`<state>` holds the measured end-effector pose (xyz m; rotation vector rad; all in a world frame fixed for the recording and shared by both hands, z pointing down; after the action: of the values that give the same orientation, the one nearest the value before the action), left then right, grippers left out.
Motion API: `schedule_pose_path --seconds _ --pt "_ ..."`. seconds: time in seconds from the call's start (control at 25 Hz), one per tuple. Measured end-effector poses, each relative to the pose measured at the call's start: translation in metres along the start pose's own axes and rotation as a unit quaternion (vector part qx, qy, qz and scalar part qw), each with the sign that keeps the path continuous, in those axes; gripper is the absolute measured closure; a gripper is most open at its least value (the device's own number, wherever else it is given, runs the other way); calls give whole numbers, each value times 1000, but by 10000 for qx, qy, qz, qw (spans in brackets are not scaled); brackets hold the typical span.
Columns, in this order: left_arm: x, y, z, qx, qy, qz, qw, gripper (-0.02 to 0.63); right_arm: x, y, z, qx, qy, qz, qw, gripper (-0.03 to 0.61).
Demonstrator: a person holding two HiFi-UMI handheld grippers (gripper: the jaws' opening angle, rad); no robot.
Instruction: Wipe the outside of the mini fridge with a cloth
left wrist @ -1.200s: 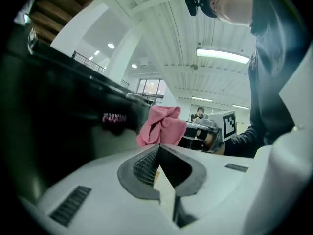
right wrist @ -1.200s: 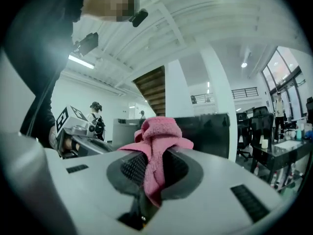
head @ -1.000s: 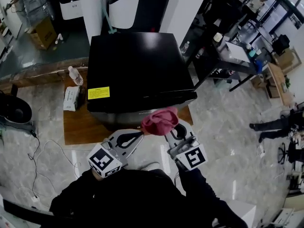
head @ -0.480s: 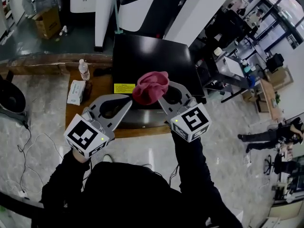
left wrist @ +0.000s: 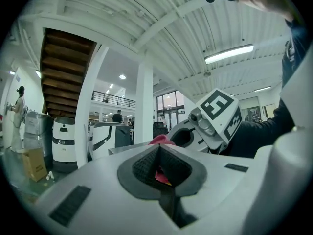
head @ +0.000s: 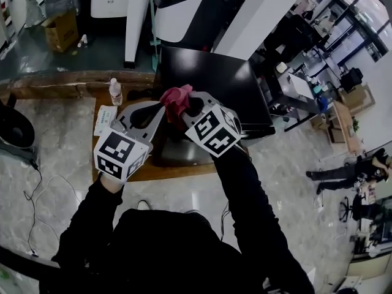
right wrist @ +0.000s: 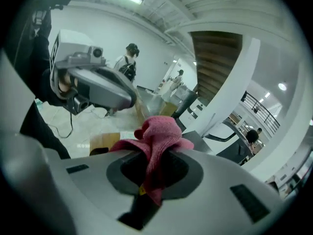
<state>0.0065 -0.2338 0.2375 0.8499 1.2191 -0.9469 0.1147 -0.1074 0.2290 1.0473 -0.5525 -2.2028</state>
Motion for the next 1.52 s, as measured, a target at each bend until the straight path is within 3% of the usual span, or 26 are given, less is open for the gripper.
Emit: schedule_pose_path --seconds 0.16,0.44,0.68,1.2,1.52 --pt "-5 5 2 57 -23 -5 10000 609 -5 19 11 53 -348 302 9989 526" --pt "-2 23 -13 245 63 24 9997 609 -22 14 6 159 -358 1 9992 526" --pt "3 60 -44 359 187 80 9991 609 -64 -6 -8 208 -313 -177 9991 526" --pt "12 188 -160 450 568 245 9971 609 -208 -89 -62 231 -269 -189 9992 526" --pt "4 253 -228 507 618 258 9965 609 -298 -143 -88 291 -88 157 9994 528"
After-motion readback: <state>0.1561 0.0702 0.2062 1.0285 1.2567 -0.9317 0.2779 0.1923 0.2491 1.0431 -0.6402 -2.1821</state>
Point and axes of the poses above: the fingertips, and each gripper's own axes: y forward along the fingers, z to its left, x out of its top, the point moved 10 cm from there along -y, backward along the fingers, and after that the axes turned 10 degrees about -y, right-handed, at the moved point
